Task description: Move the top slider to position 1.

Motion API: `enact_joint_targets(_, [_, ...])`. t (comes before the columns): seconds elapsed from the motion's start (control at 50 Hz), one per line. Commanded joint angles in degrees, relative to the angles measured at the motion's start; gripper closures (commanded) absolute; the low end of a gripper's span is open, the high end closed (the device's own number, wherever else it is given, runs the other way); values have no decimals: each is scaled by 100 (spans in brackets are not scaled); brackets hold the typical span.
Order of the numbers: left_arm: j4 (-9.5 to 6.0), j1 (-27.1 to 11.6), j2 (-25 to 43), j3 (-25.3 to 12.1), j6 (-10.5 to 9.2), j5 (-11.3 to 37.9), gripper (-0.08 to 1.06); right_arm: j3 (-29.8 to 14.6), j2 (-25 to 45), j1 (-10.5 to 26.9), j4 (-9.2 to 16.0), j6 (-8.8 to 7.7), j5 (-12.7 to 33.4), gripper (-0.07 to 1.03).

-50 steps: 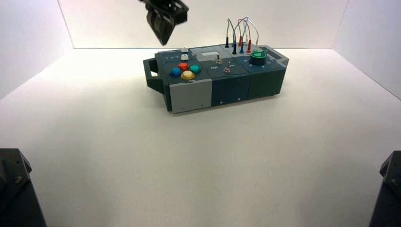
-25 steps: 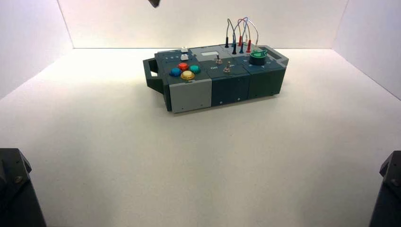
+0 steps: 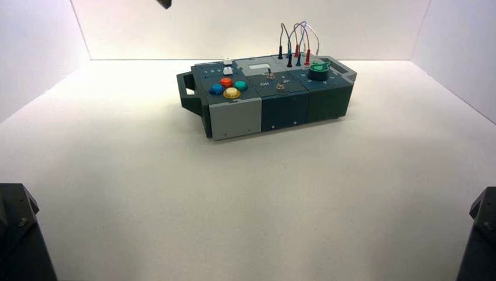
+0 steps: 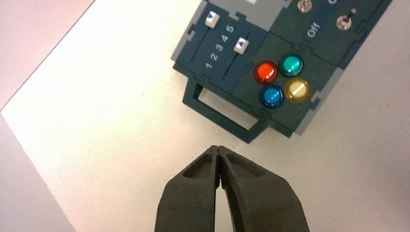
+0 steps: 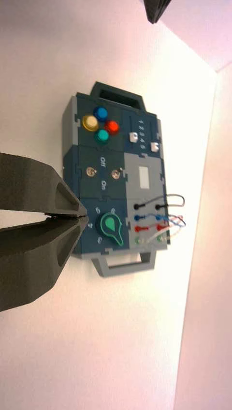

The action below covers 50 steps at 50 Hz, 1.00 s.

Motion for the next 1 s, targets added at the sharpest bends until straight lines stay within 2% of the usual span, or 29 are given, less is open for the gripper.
enact_joint_targets(0.02, [9,0,-211,97,-26,-149,101,-272,167,132,26,18,-62,99])
enact_joint_targets(0.14, [9,0,-202,202,0,-369,101,-325,290,185,26,18,-79,99])
enact_joint_targets(0.22, [9,9,-114,176,18,-721,101,-299,290,176,35,18,-88,99])
enact_joint_targets(0.26, [18,0,18,97,62,-1011,101,-264,264,185,35,26,-88,99])
enact_joint_targets(0.5, [26,9,870,-343,272,-1661,101,-237,220,185,35,26,-88,99])
enact_joint_targets(0.68, [26,9,1652,-721,299,-1872,101,-211,167,185,35,18,-114,99])
enact_joint_targets(1.0, [26,0,2689,-1433,536,-1890,101,-158,149,185,35,18,-141,99])
